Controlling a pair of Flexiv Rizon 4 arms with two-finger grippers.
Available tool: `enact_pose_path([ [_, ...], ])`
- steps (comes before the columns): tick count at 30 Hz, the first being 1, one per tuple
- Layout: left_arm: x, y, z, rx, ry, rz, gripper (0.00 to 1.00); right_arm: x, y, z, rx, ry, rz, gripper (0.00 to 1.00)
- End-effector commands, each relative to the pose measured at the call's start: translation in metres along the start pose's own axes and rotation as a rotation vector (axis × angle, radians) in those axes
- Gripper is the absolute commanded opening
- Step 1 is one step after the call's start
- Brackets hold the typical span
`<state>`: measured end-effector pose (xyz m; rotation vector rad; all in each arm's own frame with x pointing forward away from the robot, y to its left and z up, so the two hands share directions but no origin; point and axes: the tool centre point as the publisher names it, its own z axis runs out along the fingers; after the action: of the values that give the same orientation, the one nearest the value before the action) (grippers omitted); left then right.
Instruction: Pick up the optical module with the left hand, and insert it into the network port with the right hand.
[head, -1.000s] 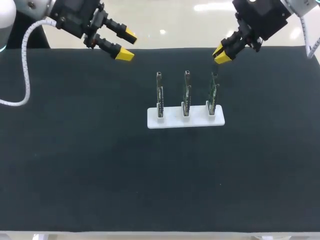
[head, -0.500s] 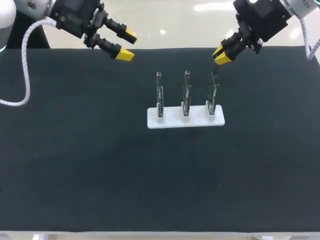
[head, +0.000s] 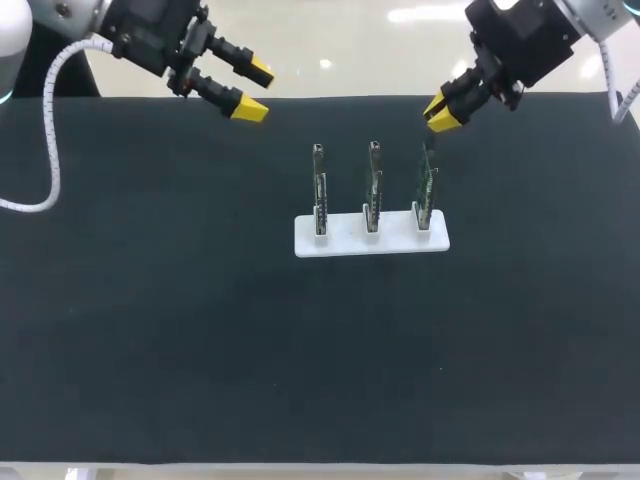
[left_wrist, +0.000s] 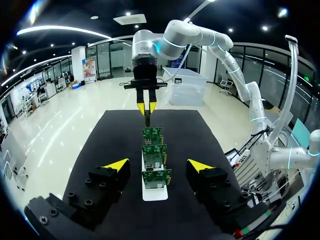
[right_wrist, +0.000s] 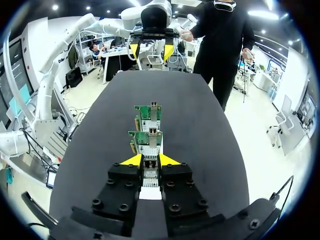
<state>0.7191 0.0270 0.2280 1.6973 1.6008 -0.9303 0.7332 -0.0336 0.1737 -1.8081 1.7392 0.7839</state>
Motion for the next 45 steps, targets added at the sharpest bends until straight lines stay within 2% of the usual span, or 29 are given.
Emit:
enact_pose_path([
  [1, -0.0006, 0.0009, -0.0001, 0.002, 0.004, -0.001, 1.0, 0.0007, 0.0019, 0.0006, 0.006, 0.001, -0.001, 0.0],
  [9, -0.0006, 0.0009, -0.0001, 0.002, 0.004, -0.001, 1.0, 0.0025, 0.0016, 0.0023, 0.013, -0.002, -0.015, 0.0],
  [11, -0.0006, 0.0009, -0.0001, 0.002, 0.004, -0.001, 1.0, 0.0025, 0.0017, 0.0023, 0.012, -0.003, -0.014, 0.2],
  [15, -0.0006, 0.0009, -0.0001, 0.002, 0.004, -0.001, 1.0, 0.0008, 0.0019, 0.0014, 0.013, -0.001, -0.013, 0.39],
  [16, -0.0006, 0.0009, -0.0001, 0.002, 0.004, -0.001, 1.0, 0.0008, 0.002, 0.0014, 0.012, 0.0, -0.013, 0.41],
  [17, -0.0006, 0.0009, -0.0001, 0.002, 0.004, -0.001, 1.0, 0.0007, 0.0021, 0.0014, 0.012, 0.0, -0.012, 0.38],
  [19, -0.0006, 0.0009, -0.0001, 0.002, 0.004, -0.001, 1.0, 0.0004, 0.0025, 0.0015, 0.013, -0.001, -0.011, 0.4],
  [21, -0.0006, 0.0009, -0.0001, 0.002, 0.004, -0.001, 1.0, -0.0001, 0.0032, 0.0012, 0.013, -0.001, -0.009, 0.32],
  [22, -0.0006, 0.0009, -0.0001, 0.002, 0.004, -0.001, 1.0, -0.0005, 0.0035, 0.0005, 0.013, -0.001, -0.009, 0.32],
  [25, -0.0006, 0.0009, -0.0001, 0.002, 0.004, -0.001, 1.0, -0.0013, 0.0044, -0.0013, 0.013, 0.0, -0.004, 0.15],
  [26, -0.0006, 0.0009, -0.0001, 0.002, 0.004, -0.001, 1.0, -0.0014, 0.0047, -0.0019, 0.012, 0.001, -0.003, 0.14],
  [27, -0.0006, 0.0009, -0.0001, 0.002, 0.004, -0.001, 1.0, -0.0015, 0.0049, -0.0026, 0.012, 0.001, -0.002, 0.02],
  [28, -0.0006, 0.0009, -0.0001, 0.002, 0.004, -0.001, 1.0, -0.0016, 0.0052, -0.0034, 0.013, 0.001, 0.0, 0.0],
  [45, -0.0006, 0.0009, -0.0001, 0.002, 0.004, -0.001, 1.0, 0.0069, 0.0021, 0.0009, 0.031, -0.006, -0.014, 0.0],
])
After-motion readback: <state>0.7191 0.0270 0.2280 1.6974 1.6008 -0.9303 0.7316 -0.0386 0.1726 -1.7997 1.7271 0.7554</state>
